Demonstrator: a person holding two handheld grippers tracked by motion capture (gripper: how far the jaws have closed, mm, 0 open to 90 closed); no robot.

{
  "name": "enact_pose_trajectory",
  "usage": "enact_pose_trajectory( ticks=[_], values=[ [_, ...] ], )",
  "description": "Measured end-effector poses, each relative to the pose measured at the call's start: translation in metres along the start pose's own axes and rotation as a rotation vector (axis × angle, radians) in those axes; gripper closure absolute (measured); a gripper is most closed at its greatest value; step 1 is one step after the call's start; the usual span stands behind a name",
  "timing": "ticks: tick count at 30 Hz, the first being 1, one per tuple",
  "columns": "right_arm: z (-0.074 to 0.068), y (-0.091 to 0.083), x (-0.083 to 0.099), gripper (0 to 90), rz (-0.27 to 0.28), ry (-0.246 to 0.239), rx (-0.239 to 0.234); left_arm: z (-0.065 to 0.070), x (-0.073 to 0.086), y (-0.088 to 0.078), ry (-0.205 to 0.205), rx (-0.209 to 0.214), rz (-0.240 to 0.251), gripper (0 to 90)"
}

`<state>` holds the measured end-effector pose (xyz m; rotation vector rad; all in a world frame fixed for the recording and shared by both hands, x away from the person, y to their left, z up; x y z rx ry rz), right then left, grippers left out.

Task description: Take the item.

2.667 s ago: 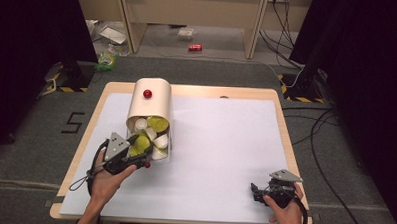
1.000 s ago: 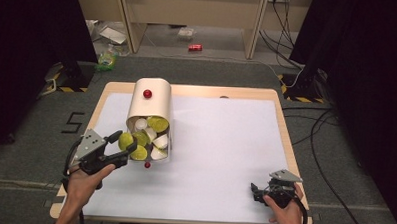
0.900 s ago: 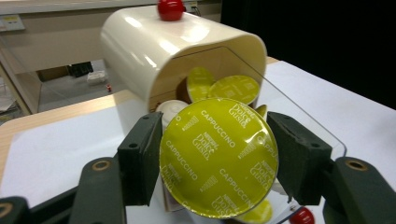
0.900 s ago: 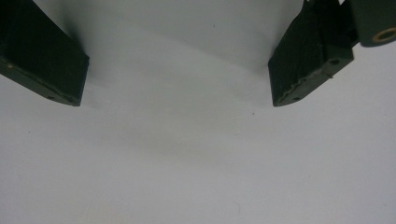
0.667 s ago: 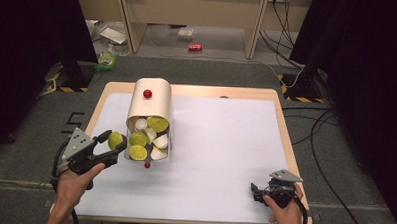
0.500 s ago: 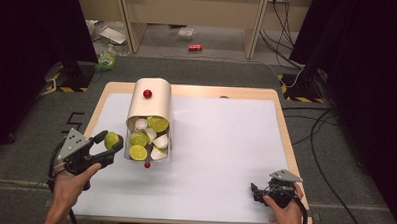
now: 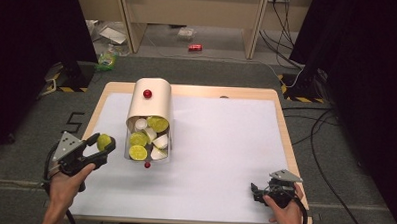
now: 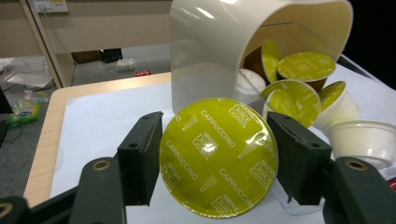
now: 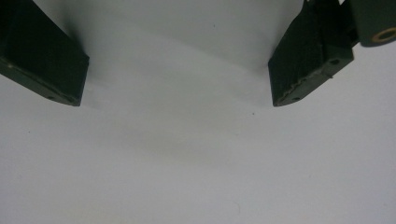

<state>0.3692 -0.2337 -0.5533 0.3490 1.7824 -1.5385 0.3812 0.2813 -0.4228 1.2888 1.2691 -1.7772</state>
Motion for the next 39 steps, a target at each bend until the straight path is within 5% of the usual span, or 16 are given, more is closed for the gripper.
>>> enact_pose_trajectory(
  ticks=[26, 39],
  values=[
    [0.0, 0.0, 0.0, 5.4, 0.0, 0.001, 0.0, -0.034, 0.045, 0.015, -0.06, -0.073, -0.042, 38.3],
    [0.0, 0.0, 0.0, 5.4, 0.0, 0.0, 0.0, -0.04, 0.063, 0.023, -0.064, -0.089, -0.052, 38.2]
  ],
)
Point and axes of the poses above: each handheld gripper's, and its own axes: y roughly forward along the jaws, x roughly out of its underside, z roughly to its right, the point moved 8 cm from there along y, roughly forward along the jaws, and after that the axes turned 2 degrees about -z, right-handed, at the moved point
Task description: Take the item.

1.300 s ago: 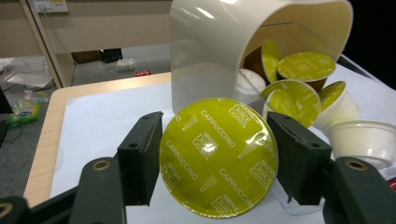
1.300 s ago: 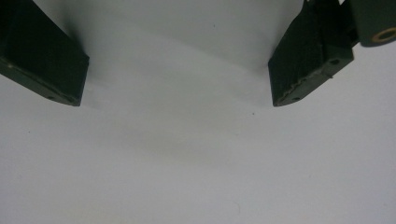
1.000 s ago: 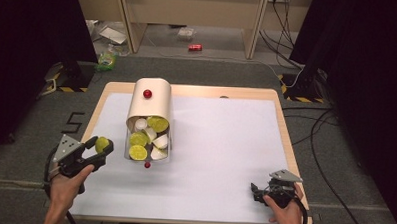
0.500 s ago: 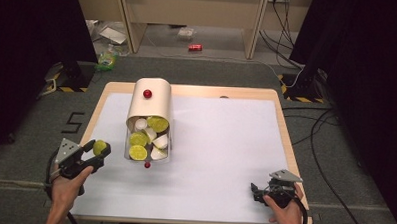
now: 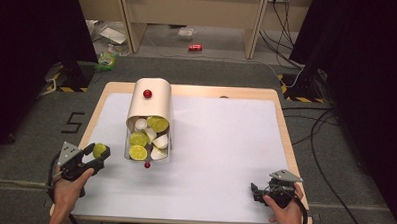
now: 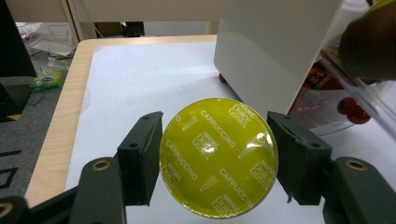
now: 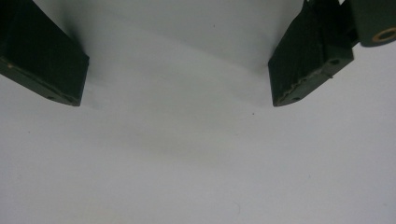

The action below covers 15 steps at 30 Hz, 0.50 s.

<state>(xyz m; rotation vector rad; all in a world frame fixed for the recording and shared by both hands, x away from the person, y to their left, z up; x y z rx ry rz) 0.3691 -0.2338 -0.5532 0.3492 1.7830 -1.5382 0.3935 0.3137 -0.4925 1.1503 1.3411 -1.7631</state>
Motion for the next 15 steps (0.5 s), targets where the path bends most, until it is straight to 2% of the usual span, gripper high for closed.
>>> enact_pose_trajectory(
  ticks=[15],
  values=[
    [0.0, 0.0, 0.0, 5.4, 0.0, 0.0, 0.0, 0.0, 0.017, 0.011, 0.008, 0.0, -0.017, 38.2]
  ],
)
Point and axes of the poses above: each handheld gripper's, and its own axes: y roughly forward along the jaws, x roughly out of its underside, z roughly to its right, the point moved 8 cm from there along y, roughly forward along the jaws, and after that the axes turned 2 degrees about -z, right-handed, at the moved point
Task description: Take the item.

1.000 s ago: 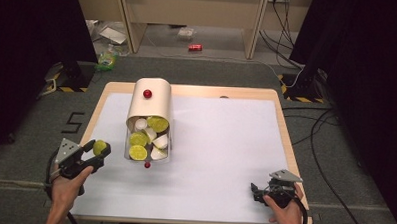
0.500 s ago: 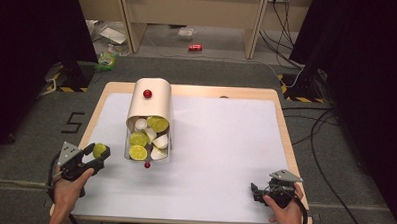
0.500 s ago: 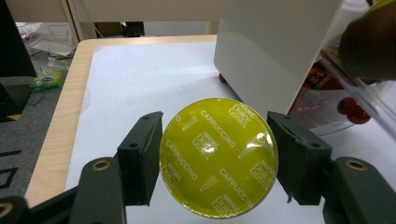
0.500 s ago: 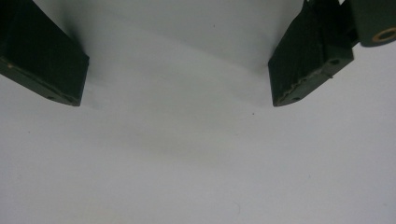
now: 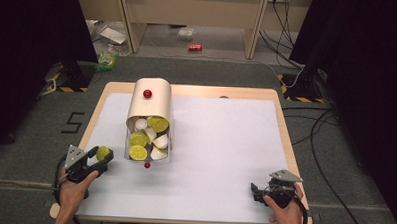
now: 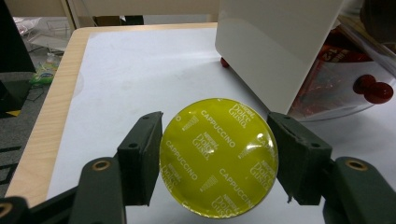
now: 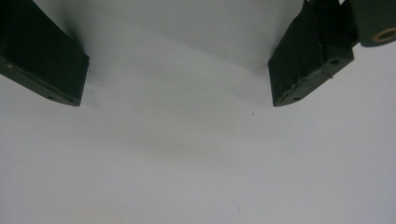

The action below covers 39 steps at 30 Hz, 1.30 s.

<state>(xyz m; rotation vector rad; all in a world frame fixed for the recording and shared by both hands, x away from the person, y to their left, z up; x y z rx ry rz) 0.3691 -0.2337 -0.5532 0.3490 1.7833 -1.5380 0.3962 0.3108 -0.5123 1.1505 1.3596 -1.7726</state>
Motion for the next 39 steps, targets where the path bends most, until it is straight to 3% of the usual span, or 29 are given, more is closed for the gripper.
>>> enact_pose_trajectory(
  ticks=[6, 25, 39],
  values=[
    [0.0, 0.0, 0.0, 5.4, 0.0, 0.0, 0.0, -0.001, 0.003, 0.001, -0.004, -0.009, 0.006, 38.2],
    [0.0, 0.0, 0.0, 5.4, 0.0, 0.0, 0.0, 0.001, 0.017, 0.011, 0.002, -0.004, -0.069, 38.1],
    [0.0, 0.0, 0.0, 5.4, 0.001, 0.0, -0.001, 0.0, 0.02, 0.013, 0.002, -0.01, -0.079, 37.9]
  ],
)
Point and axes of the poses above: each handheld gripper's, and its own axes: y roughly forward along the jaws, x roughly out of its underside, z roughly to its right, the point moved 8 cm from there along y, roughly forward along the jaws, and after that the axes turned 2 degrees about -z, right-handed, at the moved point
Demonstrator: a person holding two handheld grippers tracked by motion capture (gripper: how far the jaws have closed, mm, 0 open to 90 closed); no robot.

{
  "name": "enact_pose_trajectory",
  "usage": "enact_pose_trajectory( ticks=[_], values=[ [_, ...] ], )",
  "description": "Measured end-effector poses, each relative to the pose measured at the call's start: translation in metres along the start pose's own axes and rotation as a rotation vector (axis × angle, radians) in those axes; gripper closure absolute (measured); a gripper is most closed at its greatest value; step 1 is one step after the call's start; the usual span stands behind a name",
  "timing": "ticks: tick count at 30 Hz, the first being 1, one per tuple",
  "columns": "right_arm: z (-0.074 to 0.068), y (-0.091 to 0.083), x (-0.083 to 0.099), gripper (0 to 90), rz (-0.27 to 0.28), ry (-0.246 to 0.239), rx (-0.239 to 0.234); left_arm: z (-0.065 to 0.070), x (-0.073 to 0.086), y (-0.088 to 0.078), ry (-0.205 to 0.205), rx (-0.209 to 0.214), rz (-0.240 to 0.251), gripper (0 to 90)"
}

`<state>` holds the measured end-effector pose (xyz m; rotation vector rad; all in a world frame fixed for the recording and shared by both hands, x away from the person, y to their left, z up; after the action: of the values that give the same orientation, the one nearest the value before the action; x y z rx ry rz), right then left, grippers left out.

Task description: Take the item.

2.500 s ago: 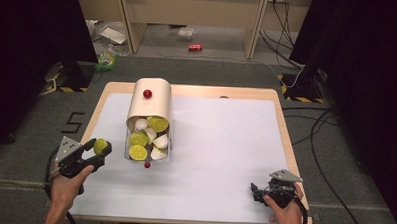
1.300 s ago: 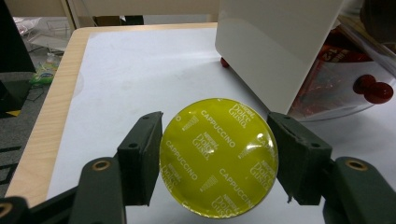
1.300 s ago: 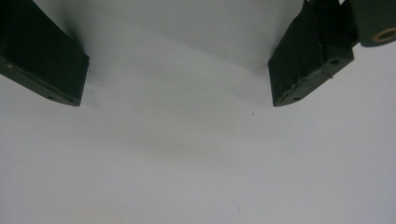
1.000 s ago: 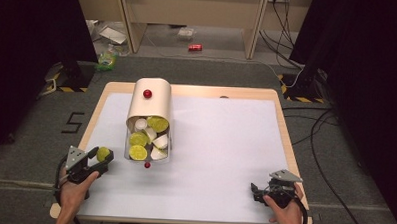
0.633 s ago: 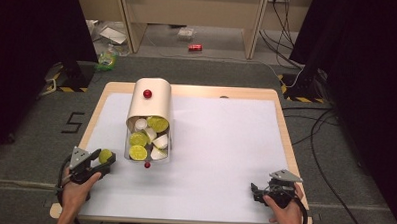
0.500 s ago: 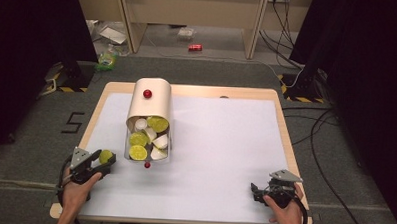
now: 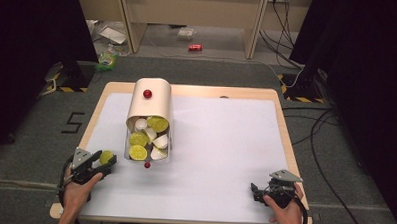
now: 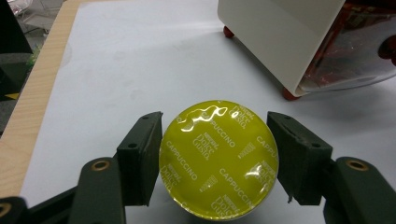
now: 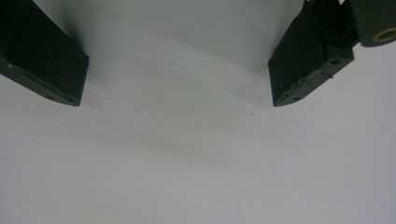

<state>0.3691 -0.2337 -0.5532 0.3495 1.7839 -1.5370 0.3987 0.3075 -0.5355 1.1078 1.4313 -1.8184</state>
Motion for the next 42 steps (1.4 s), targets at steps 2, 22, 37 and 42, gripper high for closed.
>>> enact_pose_trajectory(
  ticks=[2, 22, 37, 42],
  values=[
    [0.0, 0.0, 0.0, 5.4, 0.0, 0.0, 0.0, 0.0, 0.0, 0.0, 0.001, -0.002, -0.004, 37.9],
    [0.0, 0.0, 0.0, 5.4, 0.0, 0.0, 0.0, 0.0, 0.002, 0.001, -0.003, -0.01, -0.025, 33.8],
    [0.0, 0.0, 0.0, 5.4, 0.0, 0.0, 0.0, 0.011, -0.017, -0.015, 0.024, -0.003, 0.036, 22.2],
    [0.0, 0.0, 0.0, 5.4, 0.0, 0.0, 0.0, 0.014, -0.02, -0.018, 0.027, 0.003, 0.039, 20.6]
  ],
)
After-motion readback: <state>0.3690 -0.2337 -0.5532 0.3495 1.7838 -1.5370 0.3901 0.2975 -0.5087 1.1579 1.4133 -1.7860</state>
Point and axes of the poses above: each handheld gripper's, and its own axes: y roughly forward along the jaws, x roughly out of its underside, z roughly to its right, the point moved 8 cm from there along y, roughly forward along the jaws, and after that the axes turned 2 degrees about -z, right-handed, at the moved point
